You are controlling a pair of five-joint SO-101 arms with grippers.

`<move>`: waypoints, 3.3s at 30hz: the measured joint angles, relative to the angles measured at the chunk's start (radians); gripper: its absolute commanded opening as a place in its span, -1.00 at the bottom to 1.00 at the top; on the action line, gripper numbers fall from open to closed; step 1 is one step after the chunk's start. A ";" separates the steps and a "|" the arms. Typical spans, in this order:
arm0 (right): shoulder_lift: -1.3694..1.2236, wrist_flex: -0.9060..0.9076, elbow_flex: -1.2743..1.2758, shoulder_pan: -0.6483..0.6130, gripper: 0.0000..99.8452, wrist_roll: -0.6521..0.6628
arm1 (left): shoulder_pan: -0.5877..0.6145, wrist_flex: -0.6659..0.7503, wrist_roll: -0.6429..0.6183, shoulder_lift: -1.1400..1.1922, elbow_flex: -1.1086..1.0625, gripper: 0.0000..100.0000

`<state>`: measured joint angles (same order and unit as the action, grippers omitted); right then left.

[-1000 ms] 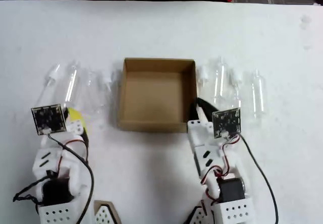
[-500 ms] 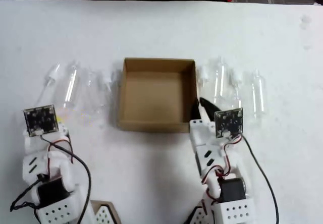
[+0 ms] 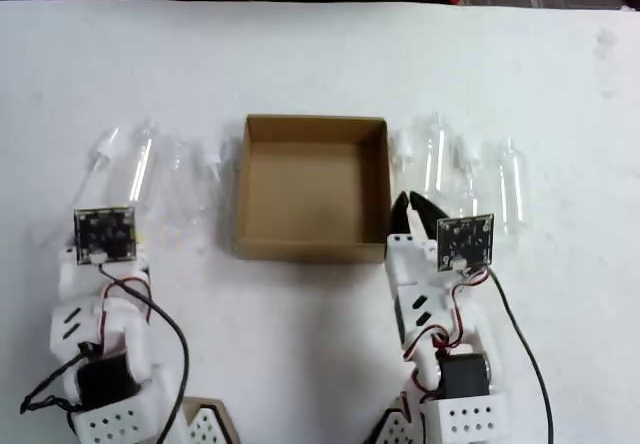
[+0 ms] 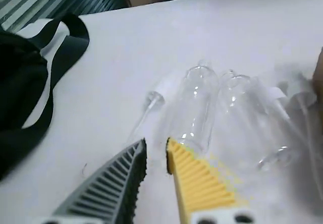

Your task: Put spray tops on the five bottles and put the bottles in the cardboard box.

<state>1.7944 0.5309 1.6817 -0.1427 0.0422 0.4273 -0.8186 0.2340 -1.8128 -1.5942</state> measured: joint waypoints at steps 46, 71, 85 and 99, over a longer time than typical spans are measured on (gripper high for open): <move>0.000 0.000 0.000 0.000 -0.96 0.000 | -0.233 -0.381 0.064 1.281 1.174 -0.80; 0.000 0.012 0.000 0.000 -0.96 0.000 | -0.230 -0.652 0.028 2.409 2.371 -0.79; 0.000 0.012 0.000 0.000 -0.96 0.000 | -0.163 -0.787 -0.035 2.897 2.972 -0.68; 0.000 0.012 0.000 0.000 -0.96 0.000 | -0.120 -0.787 -0.038 2.989 3.024 -0.68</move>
<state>1.7944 0.5432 1.6817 -0.1427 0.0422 0.3076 -1.6057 0.1956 1.1761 1.4300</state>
